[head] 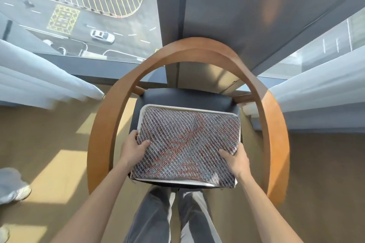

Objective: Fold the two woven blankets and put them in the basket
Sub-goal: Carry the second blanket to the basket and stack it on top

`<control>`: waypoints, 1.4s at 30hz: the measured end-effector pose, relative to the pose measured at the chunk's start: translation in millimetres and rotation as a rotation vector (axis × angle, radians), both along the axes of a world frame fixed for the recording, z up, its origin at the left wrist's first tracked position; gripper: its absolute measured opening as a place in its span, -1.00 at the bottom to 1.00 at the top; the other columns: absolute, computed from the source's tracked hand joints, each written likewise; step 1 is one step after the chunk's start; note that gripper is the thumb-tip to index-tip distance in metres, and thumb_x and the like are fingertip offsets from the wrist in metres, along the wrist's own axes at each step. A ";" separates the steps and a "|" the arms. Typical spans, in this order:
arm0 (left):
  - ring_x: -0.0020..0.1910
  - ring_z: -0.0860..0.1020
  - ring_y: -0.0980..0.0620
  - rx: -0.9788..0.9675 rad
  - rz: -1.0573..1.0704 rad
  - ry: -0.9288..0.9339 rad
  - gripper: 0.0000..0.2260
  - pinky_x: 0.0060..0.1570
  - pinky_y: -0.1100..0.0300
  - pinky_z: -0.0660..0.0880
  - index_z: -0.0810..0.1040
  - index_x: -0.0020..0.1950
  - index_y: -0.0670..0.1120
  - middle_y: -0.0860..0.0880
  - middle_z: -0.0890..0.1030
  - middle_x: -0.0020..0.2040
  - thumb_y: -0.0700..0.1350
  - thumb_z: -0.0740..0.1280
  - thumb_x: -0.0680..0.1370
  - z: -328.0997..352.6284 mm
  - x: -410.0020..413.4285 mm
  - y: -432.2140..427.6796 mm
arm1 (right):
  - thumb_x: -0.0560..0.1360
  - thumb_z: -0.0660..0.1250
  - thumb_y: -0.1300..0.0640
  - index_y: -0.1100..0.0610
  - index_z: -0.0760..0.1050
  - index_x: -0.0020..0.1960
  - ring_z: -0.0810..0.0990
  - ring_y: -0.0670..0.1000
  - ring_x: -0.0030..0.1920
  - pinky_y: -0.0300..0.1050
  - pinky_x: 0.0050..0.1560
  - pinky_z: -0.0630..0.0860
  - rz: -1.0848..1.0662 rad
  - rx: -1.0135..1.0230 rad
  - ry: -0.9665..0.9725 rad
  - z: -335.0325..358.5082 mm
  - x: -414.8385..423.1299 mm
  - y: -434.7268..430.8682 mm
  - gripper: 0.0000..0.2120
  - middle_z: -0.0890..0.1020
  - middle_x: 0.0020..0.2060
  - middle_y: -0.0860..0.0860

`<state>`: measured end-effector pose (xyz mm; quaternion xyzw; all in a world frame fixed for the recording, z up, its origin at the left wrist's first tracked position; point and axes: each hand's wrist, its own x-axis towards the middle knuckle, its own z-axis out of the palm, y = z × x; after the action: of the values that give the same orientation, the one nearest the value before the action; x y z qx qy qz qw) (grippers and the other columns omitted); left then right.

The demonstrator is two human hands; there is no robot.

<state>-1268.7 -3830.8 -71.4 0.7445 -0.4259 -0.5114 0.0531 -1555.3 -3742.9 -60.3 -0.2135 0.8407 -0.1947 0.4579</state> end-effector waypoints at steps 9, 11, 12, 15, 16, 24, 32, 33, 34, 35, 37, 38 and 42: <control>0.41 0.26 -0.17 -0.535 -0.613 -0.465 -0.48 0.39 -0.10 0.28 0.30 0.38 -0.18 -0.20 0.30 0.39 -0.21 0.32 0.44 2.6 -40.8 29.1 | 0.47 0.25 0.22 0.23 0.40 0.32 0.41 0.18 0.24 0.05 0.20 0.44 0.638 -0.175 0.727 -6.4 21.3 13.3 -0.58 0.47 0.24 0.20; 0.50 0.12 -0.17 -0.540 -0.812 -0.452 -0.45 0.45 -0.12 0.12 0.22 0.48 -0.19 -0.21 0.20 0.50 -0.08 0.21 0.51 -14.5 -48.9 36.3 | 0.51 0.07 0.10 0.23 0.40 0.32 0.34 0.20 0.32 0.12 0.27 0.40 0.891 -0.200 0.709 -22.8 29.1 16.8 -0.56 0.45 0.29 0.23; 0.53 0.06 -0.16 -0.511 -0.859 -0.466 -0.44 0.46 -0.12 0.06 0.16 0.51 -0.19 -0.20 0.14 0.53 -0.01 0.14 0.54 -25.8 -47.7 37.0 | 0.52 0.01 0.05 0.22 0.35 0.36 0.28 0.20 0.37 0.16 0.30 0.38 0.925 -0.188 0.665 -34.0 29.0 17.5 -0.52 0.40 0.34 0.23; 0.54 0.00 -0.13 -0.487 -0.969 -0.518 -0.42 0.47 -0.10 0.01 0.11 0.53 -0.20 -0.19 0.05 0.55 0.08 0.01 0.57 -62.3 -33.7 36.4 | 0.58 -0.05 -0.09 0.22 0.11 0.50 0.05 0.15 0.50 0.16 0.42 0.15 0.934 -0.083 0.592 -75.8 17.8 19.1 -0.42 0.15 0.50 0.19; 0.54 0.01 -0.13 -0.492 -1.006 -0.522 -0.41 0.46 -0.09 0.02 0.11 0.52 -0.20 -0.20 0.06 0.55 0.09 0.00 0.57 -74.1 -29.9 37.0 | 0.59 -0.04 -0.11 0.22 0.06 0.52 0.01 0.13 0.51 0.14 0.44 0.10 0.957 -0.065 0.597 -91.5 15.4 20.8 -0.39 0.09 0.51 0.17; 0.53 0.00 -0.16 -0.419 -1.026 -0.556 -0.40 0.47 -0.11 0.02 0.10 0.52 -0.26 -0.24 0.03 0.54 0.08 -0.02 0.58 -106.0 -37.1 37.4 | 0.57 -0.07 -0.05 0.28 0.07 0.50 0.07 0.17 0.51 0.17 0.47 0.08 0.959 0.009 0.633 -124.6 26.7 15.0 -0.40 0.11 0.50 0.21; 0.54 -0.08 -0.17 -0.588 -1.020 -0.457 -0.46 0.49 -0.10 -0.08 -0.04 0.53 -0.27 -0.24 -0.05 0.55 -0.03 -0.10 0.61 -76.5 -79.8 16.1 | 0.58 -0.01 0.09 0.30 0.04 0.51 0.03 0.16 0.52 0.11 0.48 0.01 1.022 -0.295 0.622 -89.6 88.9 -36.9 -0.46 0.08 0.50 0.21; 0.53 -0.18 -0.15 -0.548 -1.055 -0.498 -0.45 0.50 -0.09 -0.16 -0.12 0.53 -0.25 -0.23 -0.14 0.54 -0.02 -0.15 0.61 -84.1 -81.1 6.8 | 0.59 -0.03 0.06 0.28 0.04 0.51 0.06 0.15 0.51 0.12 0.48 0.02 1.067 -0.263 0.628 -102.1 86.2 -45.7 -0.46 0.09 0.50 0.20; 0.50 -0.28 -0.13 -0.482 -1.107 -0.540 -0.44 0.49 -0.07 -0.25 -0.22 0.52 -0.23 -0.21 -0.24 0.52 0.00 -0.19 0.60 -92.0 -80.9 0.2 | 0.59 -0.04 0.02 0.27 0.05 0.50 0.09 0.14 0.51 0.12 0.49 0.03 1.105 -0.216 0.618 -114.6 82.2 -51.8 -0.45 0.11 0.50 0.20; 0.46 -0.36 -0.10 -0.434 -1.148 -0.569 -0.44 0.46 -0.03 -0.32 -0.30 0.50 -0.22 -0.19 -0.31 0.50 0.02 -0.22 0.59 -99.7 -80.2 -3.5 | 0.59 -0.06 0.00 0.26 0.04 0.49 0.11 0.13 0.50 0.10 0.49 0.03 1.134 -0.165 0.608 -123.5 78.8 -55.2 -0.45 0.13 0.50 0.19; 0.46 -0.36 -0.07 -0.418 -1.182 -0.571 -0.44 0.45 0.00 -0.35 -0.33 0.48 -0.21 -0.16 -0.33 0.48 0.02 -0.25 0.57 -105.2 -81.4 -8.2 | 0.60 -0.08 -0.02 0.24 -0.03 0.50 0.04 0.11 0.52 0.06 0.49 -0.02 1.170 -0.122 0.603 -127.7 76.6 -59.7 -0.44 0.08 0.51 0.17; 0.49 -0.30 -0.08 -0.450 -1.165 -0.547 -0.44 0.47 0.00 -0.31 -0.27 0.51 -0.21 -0.17 -0.29 0.50 0.02 -0.24 0.57 -100.6 -81.7 -7.7 | 0.60 -0.06 -0.02 0.23 -0.07 0.51 -0.02 0.09 0.52 0.05 0.50 -0.06 1.163 -0.155 0.574 -122.5 76.2 -60.2 -0.43 0.02 0.52 0.15; 0.55 -0.10 -0.11 -0.620 -0.903 -0.463 -0.41 0.50 -0.06 -0.08 -0.05 0.54 -0.24 -0.20 -0.07 0.56 0.00 -0.06 0.58 -75.0 -60.1 5.1 | 0.57 0.07 0.05 0.26 0.07 0.51 -0.03 0.10 0.53 0.06 0.51 -0.04 0.975 -0.314 0.636 -86.4 49.0 -38.1 -0.42 0.06 0.52 0.16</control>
<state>-1328.9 -3825.7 -146.4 0.5315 -0.8305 -0.1594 -0.0492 -1506.3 -3781.0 -146.7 -0.6872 0.7028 -0.0108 0.1835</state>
